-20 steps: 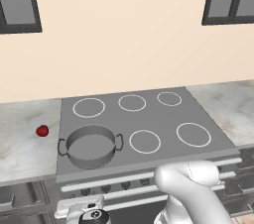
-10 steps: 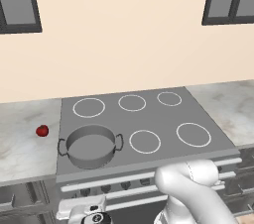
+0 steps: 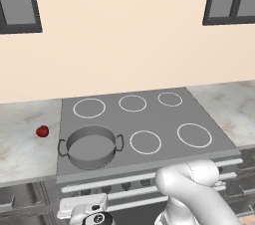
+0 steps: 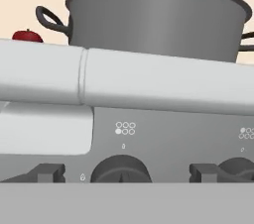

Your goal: Turn on the burner for the pot on the stove. Wait thirty seconds for the pot to heat up. Then add the tomato to the pot.

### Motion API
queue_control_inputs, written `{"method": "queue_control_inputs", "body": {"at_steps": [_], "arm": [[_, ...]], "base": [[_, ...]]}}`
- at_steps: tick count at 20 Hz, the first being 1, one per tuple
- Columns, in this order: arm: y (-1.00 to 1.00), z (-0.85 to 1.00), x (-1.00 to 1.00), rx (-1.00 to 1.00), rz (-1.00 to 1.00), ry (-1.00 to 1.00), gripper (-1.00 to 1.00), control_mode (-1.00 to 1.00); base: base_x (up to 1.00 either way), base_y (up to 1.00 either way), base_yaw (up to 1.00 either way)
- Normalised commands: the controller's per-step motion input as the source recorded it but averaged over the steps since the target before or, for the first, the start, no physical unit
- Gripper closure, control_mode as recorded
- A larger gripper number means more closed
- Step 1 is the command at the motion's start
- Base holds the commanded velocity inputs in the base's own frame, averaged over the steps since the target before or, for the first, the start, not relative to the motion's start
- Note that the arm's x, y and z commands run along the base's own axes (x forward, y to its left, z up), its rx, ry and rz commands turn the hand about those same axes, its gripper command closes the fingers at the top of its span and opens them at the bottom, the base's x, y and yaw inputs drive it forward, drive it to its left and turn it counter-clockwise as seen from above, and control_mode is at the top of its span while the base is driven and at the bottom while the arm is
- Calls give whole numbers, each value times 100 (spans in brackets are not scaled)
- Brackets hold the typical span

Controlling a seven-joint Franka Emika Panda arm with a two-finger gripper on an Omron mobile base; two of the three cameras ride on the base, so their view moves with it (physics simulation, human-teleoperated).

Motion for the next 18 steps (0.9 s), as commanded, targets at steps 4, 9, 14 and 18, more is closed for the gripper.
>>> {"method": "queue_control_inputs", "body": {"at_steps": [4,9,14,18], "arm": [[-2,-21,0,0,0,0,-100,-100],[0,0,0,0,0,0,-100,-100],[0,-3,12,0,0,0,-100,-100],[0,0,11,0,0,0,-100,-100]], "base": [[0,0,0],[0,0,0],[0,0,0],[0,0,0]]}}
